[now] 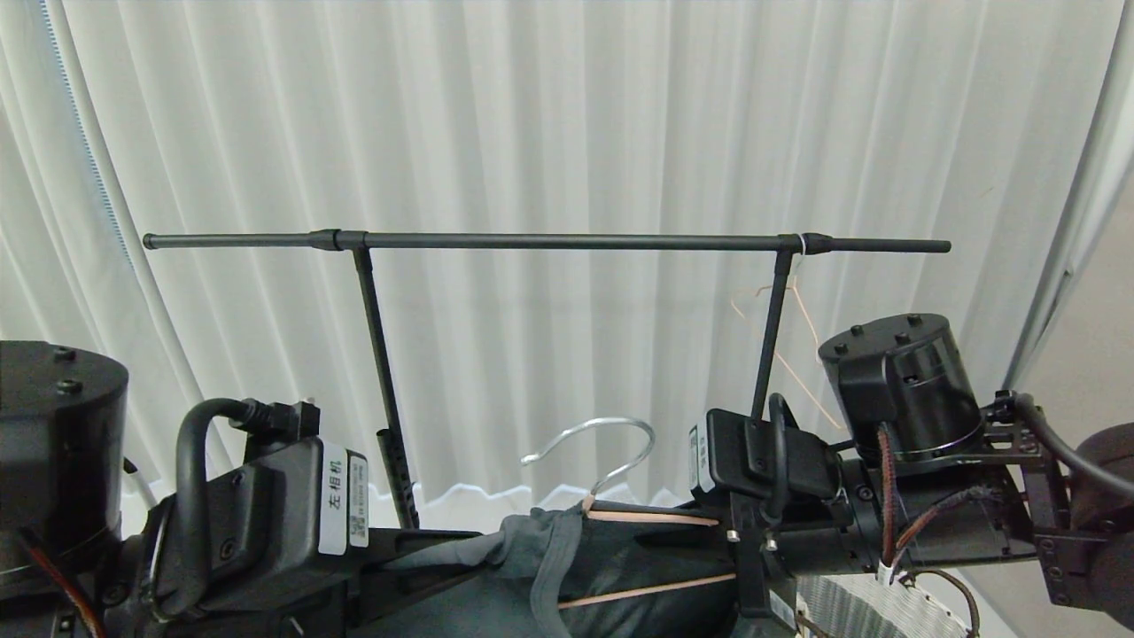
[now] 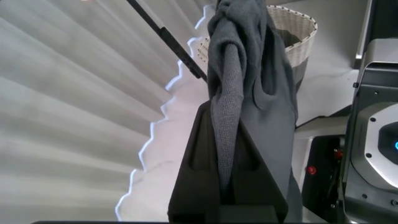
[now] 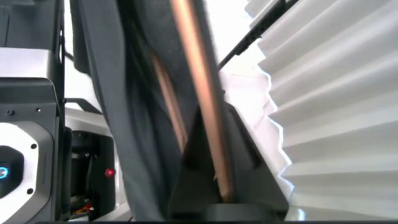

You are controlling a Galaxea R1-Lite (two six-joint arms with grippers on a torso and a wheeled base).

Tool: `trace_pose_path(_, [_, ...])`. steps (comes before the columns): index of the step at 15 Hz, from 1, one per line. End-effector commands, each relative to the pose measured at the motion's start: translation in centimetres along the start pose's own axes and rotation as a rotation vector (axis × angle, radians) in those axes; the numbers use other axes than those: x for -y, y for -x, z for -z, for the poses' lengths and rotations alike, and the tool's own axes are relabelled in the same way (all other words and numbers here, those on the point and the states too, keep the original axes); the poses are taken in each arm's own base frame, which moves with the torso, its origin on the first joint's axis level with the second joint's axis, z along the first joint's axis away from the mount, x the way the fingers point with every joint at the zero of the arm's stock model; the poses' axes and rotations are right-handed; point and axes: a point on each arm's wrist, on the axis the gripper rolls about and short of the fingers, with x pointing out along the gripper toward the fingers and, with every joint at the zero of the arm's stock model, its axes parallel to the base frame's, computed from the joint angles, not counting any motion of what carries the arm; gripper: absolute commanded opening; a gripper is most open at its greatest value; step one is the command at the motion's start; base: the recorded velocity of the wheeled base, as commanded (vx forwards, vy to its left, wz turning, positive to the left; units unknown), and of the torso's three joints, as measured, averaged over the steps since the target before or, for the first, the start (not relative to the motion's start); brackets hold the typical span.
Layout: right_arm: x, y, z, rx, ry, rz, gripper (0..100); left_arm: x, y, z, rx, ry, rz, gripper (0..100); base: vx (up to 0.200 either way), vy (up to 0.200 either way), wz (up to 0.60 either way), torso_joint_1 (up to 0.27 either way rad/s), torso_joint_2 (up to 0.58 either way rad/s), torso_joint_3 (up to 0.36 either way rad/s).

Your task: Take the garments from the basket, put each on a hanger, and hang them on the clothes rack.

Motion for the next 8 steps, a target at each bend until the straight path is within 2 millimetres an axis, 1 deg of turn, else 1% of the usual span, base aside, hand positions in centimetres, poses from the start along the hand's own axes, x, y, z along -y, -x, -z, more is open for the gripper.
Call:
trace_pose_path(1, [0.0,0.1,-0.1,0.003,0.002,0.001,0,0.0,0.0,0.0,0.000,-0.001,0.001,0,0.000,0.000,0.00,0.000,0.00,0.000])
trace_pose_path(5, [0.0,0.4,-0.3,0.015,0.010,0.009,0,0.0,-0.1,0.0,-0.004,-0.010,-0.003,0,0.000,0.000,0.00,0.000,0.00,0.000])
trace_pose_path(6, [-0.1,0.7,-0.4,0.019,0.015,0.014,0,0.0,-0.1,0.1,-0.008,-0.007,-0.003,100,0.000,0.000,0.00,0.000,0.00,0.000])
trace_pose_path(8, [-0.1,1.4,-0.8,0.034,0.035,0.025,0,0.0,-0.2,0.1,-0.011,-0.001,0.000,100,0.000,0.000,0.00,0.000,0.00,0.000])
